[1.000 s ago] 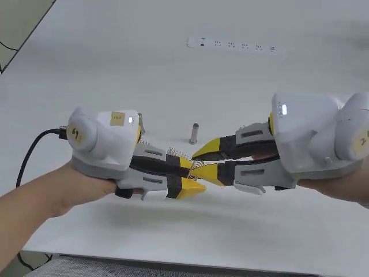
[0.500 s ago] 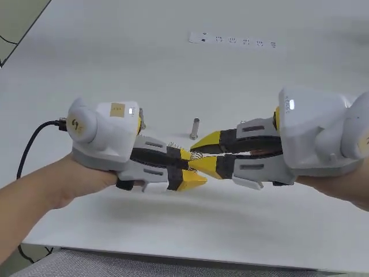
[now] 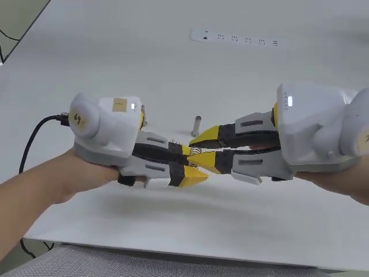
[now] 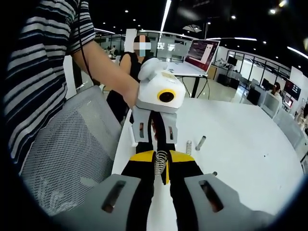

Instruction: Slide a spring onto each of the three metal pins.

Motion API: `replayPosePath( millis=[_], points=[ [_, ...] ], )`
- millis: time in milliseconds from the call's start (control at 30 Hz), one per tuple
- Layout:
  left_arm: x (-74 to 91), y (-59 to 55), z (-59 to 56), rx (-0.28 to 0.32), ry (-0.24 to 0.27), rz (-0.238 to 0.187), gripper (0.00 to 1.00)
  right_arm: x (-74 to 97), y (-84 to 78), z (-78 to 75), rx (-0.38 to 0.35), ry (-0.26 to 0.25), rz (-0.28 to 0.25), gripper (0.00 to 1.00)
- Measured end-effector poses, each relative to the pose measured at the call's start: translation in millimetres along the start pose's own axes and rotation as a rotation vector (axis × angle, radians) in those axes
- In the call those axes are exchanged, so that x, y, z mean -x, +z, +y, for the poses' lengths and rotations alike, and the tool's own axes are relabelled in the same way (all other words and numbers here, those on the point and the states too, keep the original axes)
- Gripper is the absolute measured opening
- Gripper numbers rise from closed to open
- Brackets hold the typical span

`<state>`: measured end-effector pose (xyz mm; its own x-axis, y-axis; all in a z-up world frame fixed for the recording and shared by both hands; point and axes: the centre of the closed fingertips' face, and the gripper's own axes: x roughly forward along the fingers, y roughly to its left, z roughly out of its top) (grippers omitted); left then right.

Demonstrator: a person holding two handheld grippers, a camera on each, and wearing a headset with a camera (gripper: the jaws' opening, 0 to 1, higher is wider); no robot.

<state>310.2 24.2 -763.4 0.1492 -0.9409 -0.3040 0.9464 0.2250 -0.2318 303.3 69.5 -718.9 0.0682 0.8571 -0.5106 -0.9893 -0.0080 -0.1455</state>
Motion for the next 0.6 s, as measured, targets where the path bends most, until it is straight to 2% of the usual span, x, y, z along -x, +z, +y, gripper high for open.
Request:
replayPosePath(
  millis=[200, 600],
  points=[
    [-1.0, 0.3, 0.1, 0.023, 0.001, -0.002, 0.09, 0.2, -0.4, -1.3, 0.004, 0.002, 0.005, 0.12],
    [-1.6, 3.0, 2.2, 0.027, 0.018, 0.000, 0.12, 2.1, -0.7, -4.7, 0.008, -0.003, 0.018, 0.11]
  ],
)
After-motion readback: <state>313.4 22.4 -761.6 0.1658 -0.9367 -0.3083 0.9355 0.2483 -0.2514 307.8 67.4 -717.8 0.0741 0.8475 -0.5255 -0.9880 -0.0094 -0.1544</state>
